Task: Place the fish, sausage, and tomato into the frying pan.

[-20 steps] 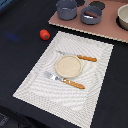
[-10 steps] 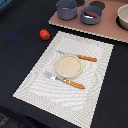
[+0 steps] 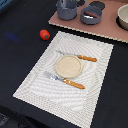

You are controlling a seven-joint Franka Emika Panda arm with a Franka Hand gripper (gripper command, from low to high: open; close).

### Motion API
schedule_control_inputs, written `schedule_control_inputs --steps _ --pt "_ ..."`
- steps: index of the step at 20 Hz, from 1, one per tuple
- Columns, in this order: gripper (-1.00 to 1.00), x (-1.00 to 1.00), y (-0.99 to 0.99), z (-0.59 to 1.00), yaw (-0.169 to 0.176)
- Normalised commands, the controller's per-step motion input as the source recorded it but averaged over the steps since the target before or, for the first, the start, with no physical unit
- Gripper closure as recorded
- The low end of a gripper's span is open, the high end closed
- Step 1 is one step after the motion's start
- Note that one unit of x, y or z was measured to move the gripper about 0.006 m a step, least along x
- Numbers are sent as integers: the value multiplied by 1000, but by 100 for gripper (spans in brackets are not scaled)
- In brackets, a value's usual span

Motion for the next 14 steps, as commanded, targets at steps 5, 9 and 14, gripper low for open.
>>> schedule_control_inputs --steps 5,9,14 --pt "-100 -701 -407 -578 -98" --pt "-100 -767 -365 -643 -81" --pt "-100 -838 -295 -669 -69"
